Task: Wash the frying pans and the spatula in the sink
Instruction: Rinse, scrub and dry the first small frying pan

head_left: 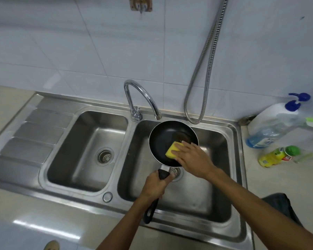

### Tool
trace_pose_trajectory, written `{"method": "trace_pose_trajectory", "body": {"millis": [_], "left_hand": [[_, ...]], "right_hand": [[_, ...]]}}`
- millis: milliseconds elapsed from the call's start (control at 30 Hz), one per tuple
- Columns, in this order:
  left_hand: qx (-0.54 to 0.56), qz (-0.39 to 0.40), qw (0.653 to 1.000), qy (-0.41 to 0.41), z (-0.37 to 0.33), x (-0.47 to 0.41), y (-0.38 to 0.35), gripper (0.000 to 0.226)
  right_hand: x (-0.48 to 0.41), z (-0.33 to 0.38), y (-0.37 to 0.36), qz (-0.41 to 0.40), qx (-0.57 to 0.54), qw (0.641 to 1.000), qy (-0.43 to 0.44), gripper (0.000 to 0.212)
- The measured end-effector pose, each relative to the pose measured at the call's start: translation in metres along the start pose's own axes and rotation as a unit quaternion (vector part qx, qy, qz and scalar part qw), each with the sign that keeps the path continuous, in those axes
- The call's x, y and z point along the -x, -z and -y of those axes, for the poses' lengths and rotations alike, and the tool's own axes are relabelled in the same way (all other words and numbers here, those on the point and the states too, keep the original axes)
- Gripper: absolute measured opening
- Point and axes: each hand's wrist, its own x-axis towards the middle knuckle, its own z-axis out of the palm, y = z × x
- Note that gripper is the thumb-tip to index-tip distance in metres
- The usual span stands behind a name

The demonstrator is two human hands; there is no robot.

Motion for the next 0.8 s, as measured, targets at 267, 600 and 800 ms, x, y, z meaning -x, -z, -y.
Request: {"method": "trace_pose_trajectory", "body": {"millis": [267, 600, 800], "left_hand": [[0.003, -0.015, 1.0, 0.013, -0.003, 0.002, 0.005, 0.033], [-0.019, 0.025, 0.999, 0.009, -0.002, -0.001, -0.002, 0.041], [-0.013, -0.007, 0.999, 0.038, -0.003, -0.004, -0.002, 0.034]], "right_hand": [[-0.046, 0.02, 0.006, 0.084, 0.025, 0.995, -0.041, 0.093], [-0.007, 0.038, -0.006, 0.101, 0.031, 0.994, -0.017, 0.089], [-0.056, 0.01, 0.006, 0.124, 0.026, 0.987, -0.102, 0.062]]}}
